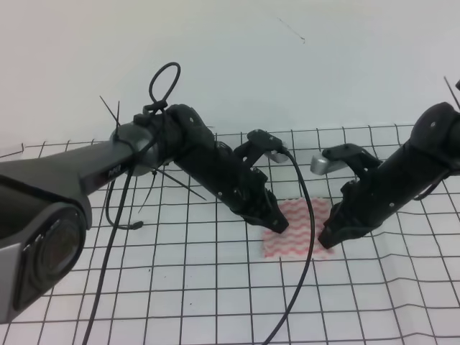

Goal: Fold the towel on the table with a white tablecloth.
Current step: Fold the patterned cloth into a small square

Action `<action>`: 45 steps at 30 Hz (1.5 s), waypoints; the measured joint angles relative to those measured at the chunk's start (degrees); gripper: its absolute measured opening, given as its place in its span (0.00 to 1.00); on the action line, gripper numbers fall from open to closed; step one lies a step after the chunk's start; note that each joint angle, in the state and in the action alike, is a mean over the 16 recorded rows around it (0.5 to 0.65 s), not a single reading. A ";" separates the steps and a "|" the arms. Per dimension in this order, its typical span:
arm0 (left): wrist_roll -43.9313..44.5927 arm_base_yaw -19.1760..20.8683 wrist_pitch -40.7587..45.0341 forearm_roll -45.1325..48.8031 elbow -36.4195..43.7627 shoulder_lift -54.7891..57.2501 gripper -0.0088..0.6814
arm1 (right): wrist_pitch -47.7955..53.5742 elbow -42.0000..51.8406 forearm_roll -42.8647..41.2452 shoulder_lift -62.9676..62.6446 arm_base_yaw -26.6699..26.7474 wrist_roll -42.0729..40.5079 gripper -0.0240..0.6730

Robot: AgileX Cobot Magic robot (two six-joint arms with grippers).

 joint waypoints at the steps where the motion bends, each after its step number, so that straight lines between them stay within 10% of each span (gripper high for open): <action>1: 0.03 0.01 0.02 0.12 -0.05 -0.37 0.01 | 0.02 -0.03 0.05 -0.50 -0.01 0.02 0.03; 22: -13.25 3.27 2.90 13.68 6.38 -33.89 0.01 | -8.92 3.18 -2.74 -39.30 -6.68 4.77 0.03; 45: -5.71 5.05 -39.38 -1.01 73.19 -105.26 0.01 | -38.40 59.71 -2.43 -93.70 -10.42 5.25 0.03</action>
